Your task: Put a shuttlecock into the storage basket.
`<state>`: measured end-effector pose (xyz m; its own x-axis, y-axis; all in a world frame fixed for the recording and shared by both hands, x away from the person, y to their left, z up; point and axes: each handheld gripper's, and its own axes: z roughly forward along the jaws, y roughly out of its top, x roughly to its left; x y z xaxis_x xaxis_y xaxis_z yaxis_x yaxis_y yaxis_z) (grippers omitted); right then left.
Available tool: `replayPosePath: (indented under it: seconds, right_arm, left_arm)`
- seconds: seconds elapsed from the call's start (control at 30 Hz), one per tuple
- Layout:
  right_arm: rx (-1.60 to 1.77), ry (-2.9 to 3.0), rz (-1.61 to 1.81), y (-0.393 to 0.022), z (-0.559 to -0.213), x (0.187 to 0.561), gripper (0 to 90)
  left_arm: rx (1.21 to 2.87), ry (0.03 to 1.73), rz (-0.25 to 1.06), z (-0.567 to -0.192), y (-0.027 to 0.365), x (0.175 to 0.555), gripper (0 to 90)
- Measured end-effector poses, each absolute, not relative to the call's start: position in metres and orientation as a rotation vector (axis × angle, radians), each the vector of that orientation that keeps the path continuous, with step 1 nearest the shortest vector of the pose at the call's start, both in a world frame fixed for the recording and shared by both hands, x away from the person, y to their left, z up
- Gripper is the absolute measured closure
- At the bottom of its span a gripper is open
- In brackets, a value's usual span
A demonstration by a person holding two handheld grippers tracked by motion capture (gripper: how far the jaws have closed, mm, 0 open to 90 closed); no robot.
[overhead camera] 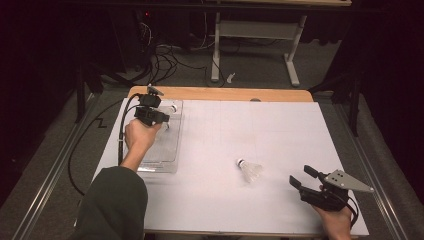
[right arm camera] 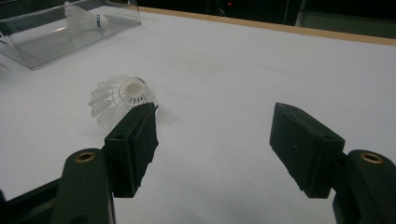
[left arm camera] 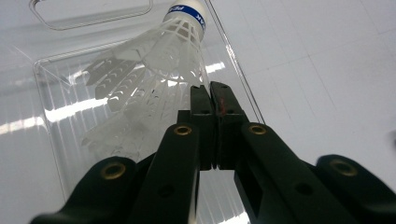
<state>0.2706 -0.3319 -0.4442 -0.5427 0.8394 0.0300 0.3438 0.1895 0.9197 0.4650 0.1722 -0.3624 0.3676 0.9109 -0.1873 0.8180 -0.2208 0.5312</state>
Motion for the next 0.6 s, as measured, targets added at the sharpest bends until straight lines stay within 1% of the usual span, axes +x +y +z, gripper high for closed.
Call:
replayPosePath:
  seconds: [0.13,0.17,0.23,0.43,0.6]
  right_arm:
    - [1.105,1.979,1.333,-0.3320,-0.4441,0.2705,32.7]
    - [1.105,1.979,1.333,-0.3320,-0.4442,0.2706,32.7]
    - [1.105,1.979,1.334,-0.3321,-0.4441,0.2705,32.7]
    - [1.104,1.980,1.334,-0.3320,-0.4441,0.2705,32.7]
    - [1.102,1.982,1.334,-0.3318,-0.4440,0.2703,32.7]
  left_arm:
    - [2.080,1.492,0.224,-0.3647,0.1717,0.4667,87.1]
    - [2.081,1.489,0.227,-0.3650,0.1716,0.4667,85.3]
    - [2.086,1.483,0.238,-0.3655,0.1710,0.4663,76.8]
    - [2.114,1.460,0.243,-0.3649,0.1686,0.4623,66.7]
    - [2.105,1.458,0.256,-0.3635,0.1700,0.4592,60.7]
